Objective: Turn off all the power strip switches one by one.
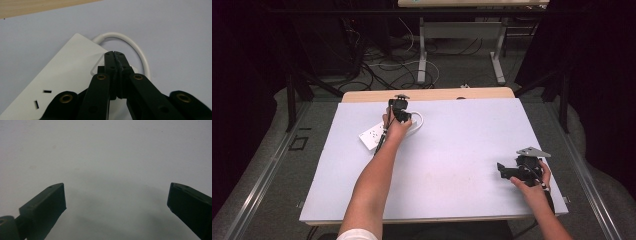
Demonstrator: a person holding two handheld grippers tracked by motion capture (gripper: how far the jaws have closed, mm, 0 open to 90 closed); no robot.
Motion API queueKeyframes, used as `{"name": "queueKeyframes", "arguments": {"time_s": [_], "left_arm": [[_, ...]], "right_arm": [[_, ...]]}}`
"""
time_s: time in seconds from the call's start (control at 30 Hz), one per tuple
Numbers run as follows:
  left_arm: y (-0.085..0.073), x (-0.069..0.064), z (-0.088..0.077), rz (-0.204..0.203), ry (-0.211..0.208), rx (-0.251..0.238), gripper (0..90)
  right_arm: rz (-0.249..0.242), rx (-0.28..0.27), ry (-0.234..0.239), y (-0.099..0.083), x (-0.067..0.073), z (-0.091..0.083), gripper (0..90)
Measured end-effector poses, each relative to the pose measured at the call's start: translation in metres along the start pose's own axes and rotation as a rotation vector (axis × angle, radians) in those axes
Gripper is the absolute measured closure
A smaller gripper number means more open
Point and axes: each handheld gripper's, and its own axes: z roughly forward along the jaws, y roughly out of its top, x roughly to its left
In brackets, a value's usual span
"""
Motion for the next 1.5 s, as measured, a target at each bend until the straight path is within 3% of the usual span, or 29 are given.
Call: {"name": "queueKeyframes", "arguments": {"time_s": [0.53, 0.67, 0.97, 1.0, 1.37, 1.5], "left_arm": [[-0.003, 0.011, -0.017, -0.02, -0.009, 0.0, 90.0], [-0.006, 0.015, -0.023, -0.045, -0.013, -0.004, 90.0], [-0.01, 0.022, -0.037, -0.035, -0.017, 0.005, 90.0], [-0.011, 0.021, -0.038, -0.051, -0.022, 0.001, 90.0], [-0.017, 0.024, -0.045, -0.059, -0.018, 0.027, 90.0], [-0.019, 0.026, -0.048, -0.09, -0.019, 0.031, 90.0]], "right_arm": [[0.002, 0.001, -0.003, 0.001, 0.001, -0.001, 1.4], [0.002, -0.002, 0.0, 0.001, 0.001, -0.001, 1.4], [-0.001, -0.006, 0.004, 0.001, 0.001, -0.001, 1.5], [-0.001, -0.006, 0.004, 0.001, 0.001, -0.001, 1.5], [-0.002, -0.007, 0.007, 0.002, 0.001, -0.002, 1.5], [-0.005, -0.009, 0.007, 0.002, 0.0, -0.002, 1.5]]}}
